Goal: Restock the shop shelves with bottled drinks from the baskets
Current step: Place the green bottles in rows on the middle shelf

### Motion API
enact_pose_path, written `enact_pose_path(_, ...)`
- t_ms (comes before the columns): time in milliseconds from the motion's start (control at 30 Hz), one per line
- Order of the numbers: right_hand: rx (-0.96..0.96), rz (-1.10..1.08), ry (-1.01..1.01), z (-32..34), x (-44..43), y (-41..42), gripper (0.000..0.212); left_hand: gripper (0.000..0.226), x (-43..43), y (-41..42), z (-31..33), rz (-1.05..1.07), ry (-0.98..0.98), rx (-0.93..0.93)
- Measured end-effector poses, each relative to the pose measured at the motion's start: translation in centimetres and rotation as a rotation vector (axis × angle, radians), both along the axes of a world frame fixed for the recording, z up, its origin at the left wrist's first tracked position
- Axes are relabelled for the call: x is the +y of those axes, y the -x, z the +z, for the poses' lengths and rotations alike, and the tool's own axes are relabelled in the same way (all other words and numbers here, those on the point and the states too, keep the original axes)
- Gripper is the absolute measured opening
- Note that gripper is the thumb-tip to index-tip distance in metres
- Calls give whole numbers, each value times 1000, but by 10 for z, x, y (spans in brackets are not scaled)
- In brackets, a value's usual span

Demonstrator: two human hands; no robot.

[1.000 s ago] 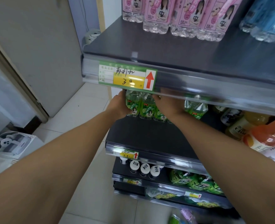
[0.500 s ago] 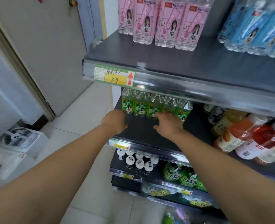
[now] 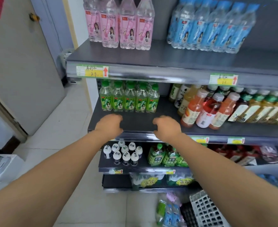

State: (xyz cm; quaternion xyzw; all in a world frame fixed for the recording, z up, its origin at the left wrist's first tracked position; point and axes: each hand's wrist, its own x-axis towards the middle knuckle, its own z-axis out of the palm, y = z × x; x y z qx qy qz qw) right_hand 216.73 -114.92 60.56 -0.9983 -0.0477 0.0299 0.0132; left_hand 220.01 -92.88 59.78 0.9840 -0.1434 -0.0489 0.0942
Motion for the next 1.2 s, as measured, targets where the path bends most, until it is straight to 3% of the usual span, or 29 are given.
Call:
enact_pose_path(367,-4,-251,50,17,-89,125,33,25,-104,82,20,-276,10,-10)
enact_pose_path(600,39,-407,57,16,-177,208,34,40,-210,135,12,-422,56,15)
enact_pose_path(1200,220,-826,-40,-46,-352,396,36,30,-442,285,-56,-831,42,163)
